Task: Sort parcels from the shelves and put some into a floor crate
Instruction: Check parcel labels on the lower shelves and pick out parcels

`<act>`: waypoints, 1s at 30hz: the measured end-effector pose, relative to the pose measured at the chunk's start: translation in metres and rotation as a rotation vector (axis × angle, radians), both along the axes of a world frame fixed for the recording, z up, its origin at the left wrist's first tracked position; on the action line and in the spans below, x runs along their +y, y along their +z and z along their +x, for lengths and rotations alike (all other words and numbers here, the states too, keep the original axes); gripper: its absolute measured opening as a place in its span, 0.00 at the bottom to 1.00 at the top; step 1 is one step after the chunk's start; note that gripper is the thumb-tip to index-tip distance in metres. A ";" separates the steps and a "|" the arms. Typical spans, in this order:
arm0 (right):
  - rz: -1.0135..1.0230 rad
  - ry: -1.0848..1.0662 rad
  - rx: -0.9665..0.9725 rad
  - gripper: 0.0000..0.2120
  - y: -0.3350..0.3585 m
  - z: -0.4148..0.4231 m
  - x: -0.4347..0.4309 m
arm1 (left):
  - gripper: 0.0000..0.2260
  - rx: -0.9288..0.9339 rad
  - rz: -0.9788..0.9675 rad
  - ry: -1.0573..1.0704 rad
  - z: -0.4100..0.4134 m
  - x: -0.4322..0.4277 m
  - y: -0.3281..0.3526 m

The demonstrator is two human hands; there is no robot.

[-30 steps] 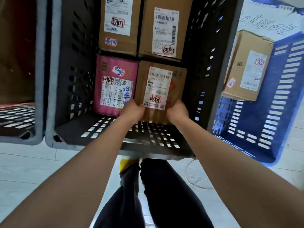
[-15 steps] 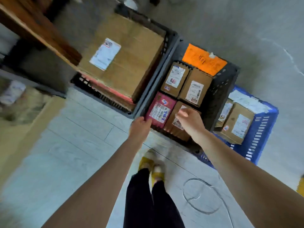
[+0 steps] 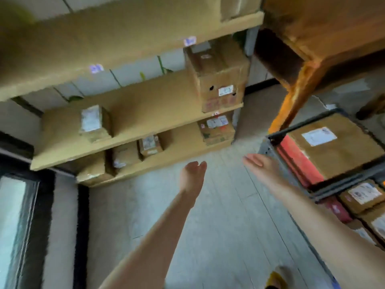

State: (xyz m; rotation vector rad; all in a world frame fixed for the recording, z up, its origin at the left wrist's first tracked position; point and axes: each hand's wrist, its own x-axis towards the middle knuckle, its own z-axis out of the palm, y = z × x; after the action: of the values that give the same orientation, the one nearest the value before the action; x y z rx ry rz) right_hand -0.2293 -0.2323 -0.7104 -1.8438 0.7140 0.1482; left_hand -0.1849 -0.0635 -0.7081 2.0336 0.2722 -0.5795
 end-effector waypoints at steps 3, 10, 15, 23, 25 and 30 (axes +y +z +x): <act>0.018 0.101 -0.027 0.11 0.010 0.040 0.110 | 0.12 -0.081 -0.009 0.071 0.016 0.122 0.014; 0.035 0.237 0.009 0.17 0.002 0.087 0.303 | 0.13 -0.098 0.052 0.182 0.048 0.317 0.025; -0.019 0.306 0.052 0.16 -0.033 0.115 0.358 | 0.14 -0.026 0.036 0.263 0.073 0.368 -0.008; -0.082 0.338 0.112 0.17 -0.124 0.188 0.361 | 0.17 0.017 0.072 0.303 0.140 0.375 -0.104; -0.101 0.353 0.109 0.16 -0.154 0.214 0.354 | 0.17 0.032 0.092 0.307 0.160 0.368 -0.134; -0.150 0.371 0.103 0.18 -0.240 0.268 0.341 | 0.04 0.038 0.125 0.263 0.209 0.354 -0.225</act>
State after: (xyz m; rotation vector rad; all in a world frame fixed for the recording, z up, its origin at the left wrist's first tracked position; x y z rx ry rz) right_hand 0.0388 0.1086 -0.9508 -2.1124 0.4555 0.4429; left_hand 0.0245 0.2902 -0.9332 2.0637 0.6016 -0.4457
